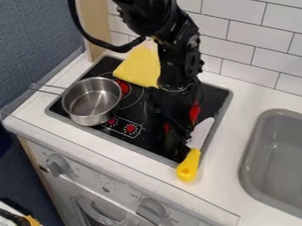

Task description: Place the red bell pepper on top of the yellow cloth

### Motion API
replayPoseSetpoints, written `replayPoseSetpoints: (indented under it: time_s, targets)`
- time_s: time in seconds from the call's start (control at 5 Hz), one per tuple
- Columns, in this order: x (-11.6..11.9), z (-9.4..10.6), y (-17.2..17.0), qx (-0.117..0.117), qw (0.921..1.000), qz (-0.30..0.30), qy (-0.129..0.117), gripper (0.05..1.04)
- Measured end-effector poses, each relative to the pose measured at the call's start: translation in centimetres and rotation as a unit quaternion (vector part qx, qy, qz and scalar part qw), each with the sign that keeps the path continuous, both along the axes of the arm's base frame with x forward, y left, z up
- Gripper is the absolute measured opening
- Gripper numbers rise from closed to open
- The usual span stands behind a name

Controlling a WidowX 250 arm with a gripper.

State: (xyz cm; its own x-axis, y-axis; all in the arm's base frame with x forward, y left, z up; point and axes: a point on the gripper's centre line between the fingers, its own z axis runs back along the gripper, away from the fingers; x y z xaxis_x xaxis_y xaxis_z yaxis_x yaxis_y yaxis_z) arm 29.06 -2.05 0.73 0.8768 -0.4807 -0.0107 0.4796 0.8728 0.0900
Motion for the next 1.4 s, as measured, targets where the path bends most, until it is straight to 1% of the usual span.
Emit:
replayPoseSetpoints:
  time_s: [0.2, 0.4, 0.6, 0.8, 1.0, 1.2, 1.4]
  targets:
    - [0.2, 0.8, 0.8, -0.020, 0.9995, 0.025, -0.008, 0.539]
    - [-0.3, 2.0, 0.5, -0.048, 0.9980, 0.041, -0.002, 0.829]
    - [-1.2, 3.9, 0.8, -0.062, 0.9967, 0.052, -0.012, 1.009]
    - [-0.6, 4.9, 0.8, -0.064, 0.9932, 0.097, -0.011, 1.005]
    - [1.1, 3.7, -0.1, -0.059, 0.9789, 0.195, 0.020, 1.001]
    - [2.1, 2.4, -0.8, -0.067, 0.9689, 0.236, 0.032, 1.001]
    - [2.3, 1.1, -1.7, -0.076, 0.9671, 0.240, 0.039, 0.949]
